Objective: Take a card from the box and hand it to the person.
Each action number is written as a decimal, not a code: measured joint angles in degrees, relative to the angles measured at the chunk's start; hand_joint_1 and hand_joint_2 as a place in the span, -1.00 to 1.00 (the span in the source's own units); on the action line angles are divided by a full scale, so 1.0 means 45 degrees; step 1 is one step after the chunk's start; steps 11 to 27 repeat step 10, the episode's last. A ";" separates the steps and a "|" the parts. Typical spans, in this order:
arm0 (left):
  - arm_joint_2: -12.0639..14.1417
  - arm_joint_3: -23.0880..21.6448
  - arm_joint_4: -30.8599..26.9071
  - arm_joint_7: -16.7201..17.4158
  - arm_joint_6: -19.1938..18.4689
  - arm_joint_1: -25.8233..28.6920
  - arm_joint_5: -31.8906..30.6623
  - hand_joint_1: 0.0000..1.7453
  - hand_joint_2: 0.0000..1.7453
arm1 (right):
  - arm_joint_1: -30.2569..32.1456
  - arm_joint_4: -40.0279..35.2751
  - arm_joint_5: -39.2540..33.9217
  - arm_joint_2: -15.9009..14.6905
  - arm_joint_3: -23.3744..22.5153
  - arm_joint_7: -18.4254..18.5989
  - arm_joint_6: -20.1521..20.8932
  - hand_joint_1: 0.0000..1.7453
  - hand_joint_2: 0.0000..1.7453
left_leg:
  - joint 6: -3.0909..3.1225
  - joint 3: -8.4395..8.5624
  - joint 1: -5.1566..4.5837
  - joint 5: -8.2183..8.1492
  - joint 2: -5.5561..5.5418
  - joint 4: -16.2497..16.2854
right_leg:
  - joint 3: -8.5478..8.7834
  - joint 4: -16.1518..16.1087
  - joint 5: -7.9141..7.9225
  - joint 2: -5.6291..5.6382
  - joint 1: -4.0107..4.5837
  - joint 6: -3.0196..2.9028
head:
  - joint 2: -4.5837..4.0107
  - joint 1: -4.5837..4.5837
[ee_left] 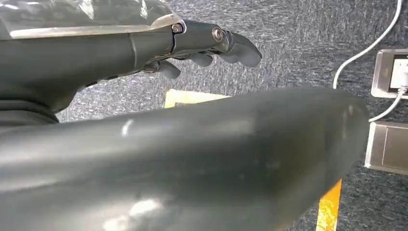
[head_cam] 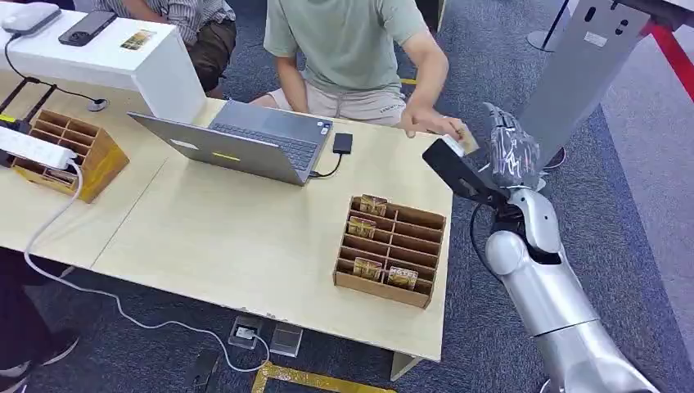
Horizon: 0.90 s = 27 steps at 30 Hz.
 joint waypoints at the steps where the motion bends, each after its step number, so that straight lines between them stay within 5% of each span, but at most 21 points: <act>1: 0.0000 -0.0015 0.0000 0.0000 0.0000 0.0000 0.0000 -1.00 -1.00 | -0.0001 0.0044 -0.0020 0.0014 0.0000 -0.0005 0.0000 -1.00 1.00 | 0.0000 0.0000 0.0000 0.0000 0.0000 0.0000 | 0.0001 0.0000 0.0000 0.0000 0.0000 0.0000 | 0.0000 0.0000; 10: 0.0005 -0.0044 0.0000 -0.0024 0.0048 0.0003 0.0005 -1.00 -1.00 | 0.0083 0.0320 -0.0636 0.0233 -0.0005 -0.0510 -0.0723 -1.00 1.00 | 0.0000 0.0004 0.0000 0.0000 0.0001 0.0000 | -0.0001 0.0000 0.0000 0.0000 0.0000 0.0000 | 0.0000 0.0000; 27: 0.0005 -0.0044 0.0000 -0.0024 0.0048 0.0003 0.0005 -1.00 -1.00 | 0.0083 0.0320 -0.0636 0.0233 -0.0005 -0.0510 -0.0723 -1.00 1.00 | 0.0000 0.0004 0.0000 0.0000 0.0001 0.0000 | -0.0001 0.0000 0.0000 0.0000 0.0000 0.0000 | 0.0000 0.0000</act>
